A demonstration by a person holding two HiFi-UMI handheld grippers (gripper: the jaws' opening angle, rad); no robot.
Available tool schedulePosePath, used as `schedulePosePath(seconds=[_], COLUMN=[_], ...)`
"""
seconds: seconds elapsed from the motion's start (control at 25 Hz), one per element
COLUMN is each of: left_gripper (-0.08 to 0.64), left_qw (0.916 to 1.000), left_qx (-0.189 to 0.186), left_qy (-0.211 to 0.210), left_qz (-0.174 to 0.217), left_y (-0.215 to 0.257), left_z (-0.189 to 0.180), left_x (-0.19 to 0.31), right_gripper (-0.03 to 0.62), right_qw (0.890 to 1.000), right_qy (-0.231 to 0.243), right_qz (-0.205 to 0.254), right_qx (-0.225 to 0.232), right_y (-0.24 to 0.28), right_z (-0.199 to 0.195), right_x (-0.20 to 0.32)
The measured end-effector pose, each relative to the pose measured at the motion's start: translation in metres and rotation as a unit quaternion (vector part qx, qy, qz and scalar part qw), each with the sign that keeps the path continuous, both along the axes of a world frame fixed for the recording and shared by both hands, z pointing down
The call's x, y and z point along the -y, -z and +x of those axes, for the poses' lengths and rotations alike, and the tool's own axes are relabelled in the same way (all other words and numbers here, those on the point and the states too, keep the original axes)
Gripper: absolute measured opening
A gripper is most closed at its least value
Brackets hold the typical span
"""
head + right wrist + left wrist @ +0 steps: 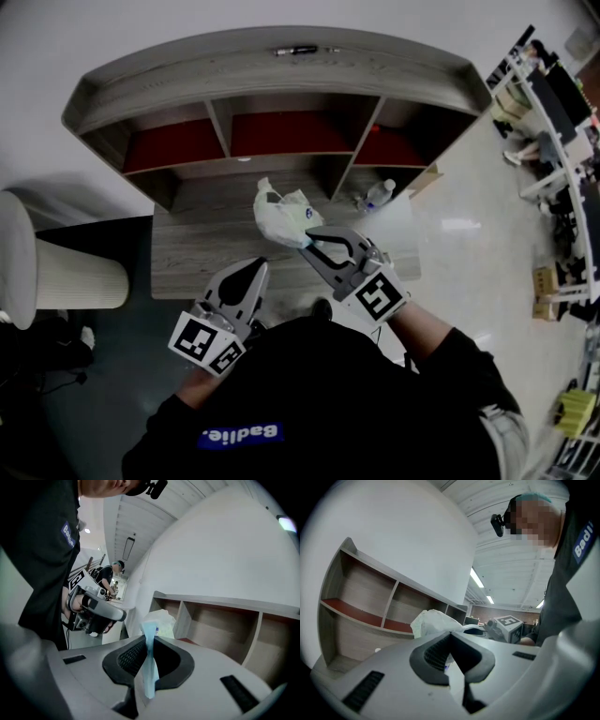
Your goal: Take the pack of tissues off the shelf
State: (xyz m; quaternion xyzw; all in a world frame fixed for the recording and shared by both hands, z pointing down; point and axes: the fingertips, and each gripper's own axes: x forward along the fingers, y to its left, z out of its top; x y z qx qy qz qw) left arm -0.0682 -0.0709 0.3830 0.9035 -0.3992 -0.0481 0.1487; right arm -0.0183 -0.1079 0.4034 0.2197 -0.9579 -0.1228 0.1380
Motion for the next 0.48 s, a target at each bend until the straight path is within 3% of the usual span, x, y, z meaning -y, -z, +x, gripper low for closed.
schedulePosePath(seconds=[0.48], left_gripper=[-0.002], left_qw=[1.0000], left_qx=[-0.004], left_qy=[-0.005], left_qz=[-0.004], left_y=[-0.0026], left_z=[0.0011], left_x=[0.0020], right_gripper=[0.060], right_qw=[0.994], right_qy=[-0.002], right_qz=[-0.072], right_qx=[0.077], right_y=[-0.0012], right_z=[0.0010], right_x=[-0.0055])
